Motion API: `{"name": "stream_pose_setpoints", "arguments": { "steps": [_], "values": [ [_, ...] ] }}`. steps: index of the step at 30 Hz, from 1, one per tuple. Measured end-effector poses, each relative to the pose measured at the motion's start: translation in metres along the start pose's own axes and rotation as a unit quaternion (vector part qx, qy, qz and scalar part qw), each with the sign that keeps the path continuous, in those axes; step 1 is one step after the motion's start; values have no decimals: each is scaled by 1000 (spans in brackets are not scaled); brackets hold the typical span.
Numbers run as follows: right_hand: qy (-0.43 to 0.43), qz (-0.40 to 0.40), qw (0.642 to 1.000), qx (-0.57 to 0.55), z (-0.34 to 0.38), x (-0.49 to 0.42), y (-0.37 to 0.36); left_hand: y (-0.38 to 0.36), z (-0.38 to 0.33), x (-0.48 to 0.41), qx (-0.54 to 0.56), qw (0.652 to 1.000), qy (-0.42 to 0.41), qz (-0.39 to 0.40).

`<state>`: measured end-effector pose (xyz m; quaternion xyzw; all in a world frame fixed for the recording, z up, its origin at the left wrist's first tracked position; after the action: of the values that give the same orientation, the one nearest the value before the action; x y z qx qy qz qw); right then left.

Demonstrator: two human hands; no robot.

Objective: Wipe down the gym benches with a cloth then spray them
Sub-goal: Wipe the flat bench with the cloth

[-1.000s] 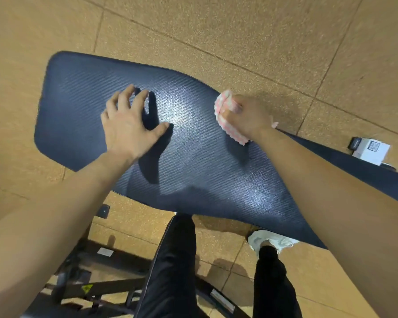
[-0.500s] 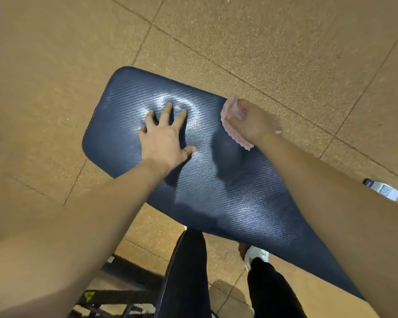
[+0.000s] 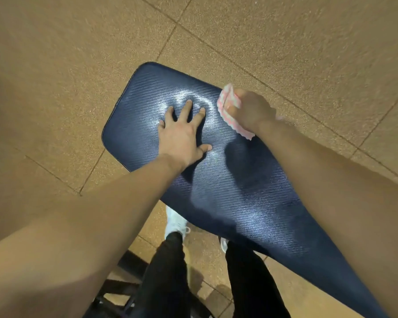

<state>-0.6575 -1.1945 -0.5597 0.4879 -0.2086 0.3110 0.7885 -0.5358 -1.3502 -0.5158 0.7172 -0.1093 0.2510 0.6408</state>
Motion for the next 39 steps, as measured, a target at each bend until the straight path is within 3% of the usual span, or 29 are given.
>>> {"name": "stream_pose_setpoints", "arguments": {
  "steps": [5,11,14,20,23,27,31,33,35,39],
  "values": [
    [14,-9,1000,7,8,1,1,1,8,4,10,999,-25,-19],
    [26,-7,1000,13,50,-17,-8,12,69,13,198,974,-61,-88],
    [30,-9,999,8,81,-28,-14,12,123,23,192,970,0,-147],
    [54,8,998,11,142,-58,-31,2,204,22,163,970,168,-64],
    [76,5,997,17,164,-67,-37,-7,213,24,188,964,182,-36],
    [115,9,993,14,188,-72,-47,-11,220,22,264,947,176,-55],
    [141,38,978,149,221,-73,-68,-10,229,26,295,943,143,-59],
    [176,44,956,229,241,-69,-79,-14,238,27,349,926,133,-56],
    [210,41,934,287,254,-62,-90,-20,248,29,440,882,162,-55],
    [247,78,918,301,266,-40,-118,-30,271,33,515,817,239,-103]
  ]
}}
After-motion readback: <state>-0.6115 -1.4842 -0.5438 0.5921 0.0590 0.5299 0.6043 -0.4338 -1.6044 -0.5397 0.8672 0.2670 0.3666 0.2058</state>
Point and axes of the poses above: each hand's wrist, its own x-axis away from the middle knuckle, its own y-axis out of the back of the hand, z = x × y, the point moved 4 cm from there along -x, towards the middle knuckle, and after that the axes turned 1 degree about -z, right-handed, at the moved point
